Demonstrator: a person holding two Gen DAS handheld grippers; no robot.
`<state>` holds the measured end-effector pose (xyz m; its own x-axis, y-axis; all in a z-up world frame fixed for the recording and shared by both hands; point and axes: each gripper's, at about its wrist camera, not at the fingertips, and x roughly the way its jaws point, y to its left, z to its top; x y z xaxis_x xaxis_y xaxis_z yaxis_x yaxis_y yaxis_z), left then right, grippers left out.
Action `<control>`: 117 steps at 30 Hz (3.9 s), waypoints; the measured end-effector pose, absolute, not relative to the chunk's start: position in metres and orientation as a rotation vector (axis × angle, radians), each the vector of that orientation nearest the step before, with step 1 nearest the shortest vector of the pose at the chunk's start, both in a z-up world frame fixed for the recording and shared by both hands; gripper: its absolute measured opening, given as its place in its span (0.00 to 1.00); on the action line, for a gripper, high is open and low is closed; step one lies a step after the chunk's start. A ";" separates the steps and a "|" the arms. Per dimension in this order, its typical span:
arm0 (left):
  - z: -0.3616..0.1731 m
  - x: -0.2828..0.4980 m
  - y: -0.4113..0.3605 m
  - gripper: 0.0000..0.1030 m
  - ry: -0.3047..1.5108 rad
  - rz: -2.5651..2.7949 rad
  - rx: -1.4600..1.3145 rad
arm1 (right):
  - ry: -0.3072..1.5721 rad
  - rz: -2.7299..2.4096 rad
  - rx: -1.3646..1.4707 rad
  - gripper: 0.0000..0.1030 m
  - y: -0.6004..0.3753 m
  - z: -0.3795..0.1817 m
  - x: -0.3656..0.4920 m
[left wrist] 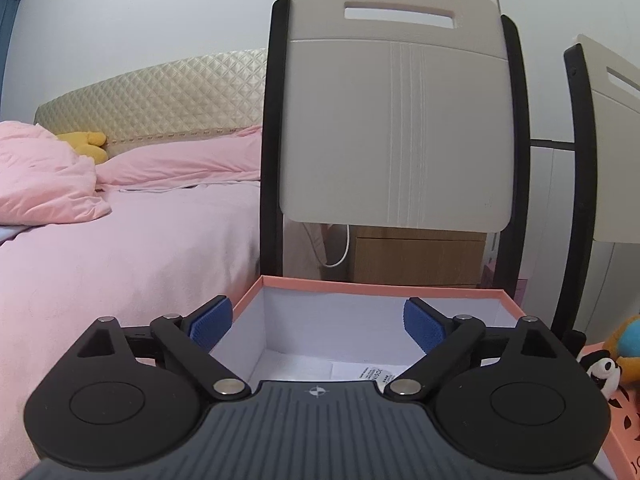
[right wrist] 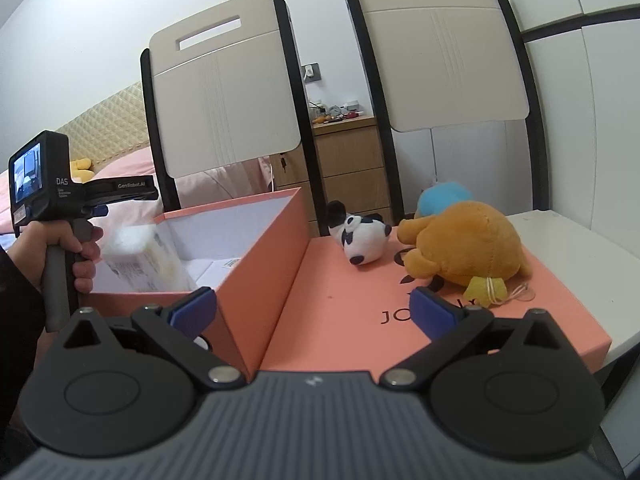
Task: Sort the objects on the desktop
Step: 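Carry the tissue pack with the left gripper over the open pink box, then lower the tissue pack into the box and open the left gripper, then reach the right gripper to the orange plush toy and grasp it, then carry the orange plush into the pink box and open the right gripper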
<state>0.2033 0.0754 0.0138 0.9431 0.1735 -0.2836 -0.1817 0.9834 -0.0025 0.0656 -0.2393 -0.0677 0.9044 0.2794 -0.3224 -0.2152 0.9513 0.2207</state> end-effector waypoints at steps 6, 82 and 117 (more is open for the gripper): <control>0.018 0.175 0.075 0.97 0.250 0.163 -0.064 | 0.348 0.247 0.213 1.00 -0.247 -0.066 0.061; -0.010 0.033 0.064 1.00 0.214 0.067 -0.075 | 0.317 0.184 0.195 1.00 -0.251 -0.030 0.127; -0.018 0.044 0.054 1.00 0.293 0.063 -0.098 | 0.577 -0.033 0.167 0.69 -0.321 -0.087 0.261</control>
<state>0.0441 0.0538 -0.0181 0.9554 0.0474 -0.2914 -0.0758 0.9933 -0.0870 0.2615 -0.3206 -0.0869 0.8378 0.0160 -0.5458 0.0777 0.9859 0.1481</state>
